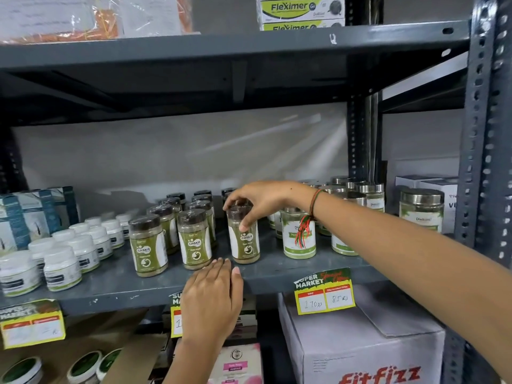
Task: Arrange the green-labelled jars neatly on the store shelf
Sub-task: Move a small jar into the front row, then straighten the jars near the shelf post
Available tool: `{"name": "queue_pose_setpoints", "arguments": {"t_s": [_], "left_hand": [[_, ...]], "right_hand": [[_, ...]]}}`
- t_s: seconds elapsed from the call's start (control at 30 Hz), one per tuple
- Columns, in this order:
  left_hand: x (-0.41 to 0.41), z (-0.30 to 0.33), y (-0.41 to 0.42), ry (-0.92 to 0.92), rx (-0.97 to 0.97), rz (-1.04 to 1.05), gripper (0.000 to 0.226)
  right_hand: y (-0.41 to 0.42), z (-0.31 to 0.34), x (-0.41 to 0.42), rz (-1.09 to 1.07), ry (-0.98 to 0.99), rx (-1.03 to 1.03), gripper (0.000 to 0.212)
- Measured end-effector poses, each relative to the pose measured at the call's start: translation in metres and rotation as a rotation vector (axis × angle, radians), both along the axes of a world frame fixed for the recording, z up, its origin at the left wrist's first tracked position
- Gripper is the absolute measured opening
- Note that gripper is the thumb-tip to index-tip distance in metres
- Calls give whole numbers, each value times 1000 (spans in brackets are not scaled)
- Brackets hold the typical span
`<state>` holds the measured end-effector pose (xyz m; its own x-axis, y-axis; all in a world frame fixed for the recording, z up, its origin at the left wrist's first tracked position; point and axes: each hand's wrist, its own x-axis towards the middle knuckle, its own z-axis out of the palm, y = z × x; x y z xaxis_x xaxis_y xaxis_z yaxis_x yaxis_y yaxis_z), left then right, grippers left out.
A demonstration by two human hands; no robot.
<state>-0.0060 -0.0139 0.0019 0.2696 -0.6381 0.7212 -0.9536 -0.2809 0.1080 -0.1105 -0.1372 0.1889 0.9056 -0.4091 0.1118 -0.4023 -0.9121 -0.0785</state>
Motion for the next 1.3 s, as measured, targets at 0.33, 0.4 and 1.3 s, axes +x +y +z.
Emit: {"name": "queue_pose_setpoints", "arguments": {"t_s": [0.33,0.4,1.3], "left_hand": [[-1,-1,-1,2,19,15,43],[-2,1,-1,1,24,16,43],[-9,8,11,39,85,-22,54]], "right_hand": [[-1,-2,-5,-56,-29,71,74],[2,-1,-12,-61,-104,97,73],[-33,-7,-226,-1006,261,-562,67]]}}
